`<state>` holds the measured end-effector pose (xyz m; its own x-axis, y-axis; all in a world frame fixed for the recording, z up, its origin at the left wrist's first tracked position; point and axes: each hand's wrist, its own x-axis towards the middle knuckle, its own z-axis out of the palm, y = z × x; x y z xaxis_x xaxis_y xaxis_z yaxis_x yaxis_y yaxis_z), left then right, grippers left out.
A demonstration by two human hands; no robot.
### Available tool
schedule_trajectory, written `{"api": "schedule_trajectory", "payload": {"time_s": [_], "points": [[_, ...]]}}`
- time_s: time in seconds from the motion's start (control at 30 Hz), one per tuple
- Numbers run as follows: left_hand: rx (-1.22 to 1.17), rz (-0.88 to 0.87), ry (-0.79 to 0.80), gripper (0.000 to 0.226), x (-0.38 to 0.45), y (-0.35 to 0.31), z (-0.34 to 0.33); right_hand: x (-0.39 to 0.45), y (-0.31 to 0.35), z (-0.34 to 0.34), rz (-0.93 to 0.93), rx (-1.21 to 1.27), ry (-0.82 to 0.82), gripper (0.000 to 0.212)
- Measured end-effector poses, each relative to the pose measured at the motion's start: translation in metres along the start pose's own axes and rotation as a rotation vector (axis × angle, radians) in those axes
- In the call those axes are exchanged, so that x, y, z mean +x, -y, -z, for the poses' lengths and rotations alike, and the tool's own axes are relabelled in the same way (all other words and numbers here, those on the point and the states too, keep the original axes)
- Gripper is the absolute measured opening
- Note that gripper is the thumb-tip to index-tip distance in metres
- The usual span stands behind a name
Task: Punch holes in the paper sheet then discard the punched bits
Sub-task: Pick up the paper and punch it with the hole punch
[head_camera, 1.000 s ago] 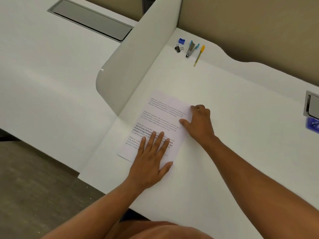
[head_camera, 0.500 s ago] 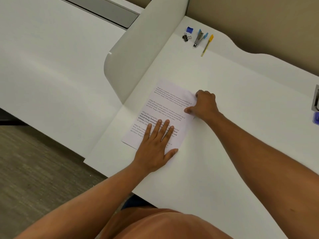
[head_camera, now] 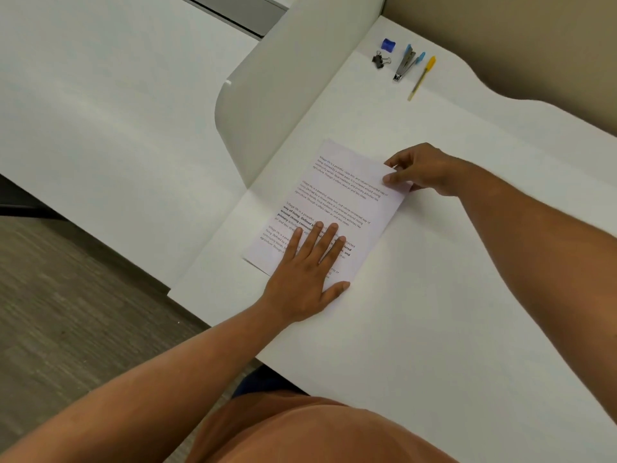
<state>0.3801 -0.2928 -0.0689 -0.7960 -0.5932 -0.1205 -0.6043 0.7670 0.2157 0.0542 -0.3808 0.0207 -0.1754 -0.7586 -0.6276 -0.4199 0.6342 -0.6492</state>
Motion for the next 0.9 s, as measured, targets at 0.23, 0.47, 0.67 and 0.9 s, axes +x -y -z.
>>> {"api": "schedule_trajectory", "payload": {"time_s": [0.23,0.47,0.67,0.9], "points": [[-0.069,-0.038,-0.060,0.077,-0.004,0.008,0.012,-0.008,-0.030,0.000,0.028,0.103,-0.018,0.022],[-0.539,0.521,-0.355,0.054,-0.026,0.011,0.039,-0.043,-0.088,-0.006,-0.003,0.421,-0.114,0.033],[-1.038,0.990,-0.344,0.063,-0.022,0.019,0.068,-0.082,-0.129,-0.017,-0.028,0.614,-0.196,0.024],[-1.500,1.017,-0.304,0.055,-0.007,0.008,0.077,-0.132,-0.169,-0.028,-0.054,0.806,-0.299,0.031]]}}
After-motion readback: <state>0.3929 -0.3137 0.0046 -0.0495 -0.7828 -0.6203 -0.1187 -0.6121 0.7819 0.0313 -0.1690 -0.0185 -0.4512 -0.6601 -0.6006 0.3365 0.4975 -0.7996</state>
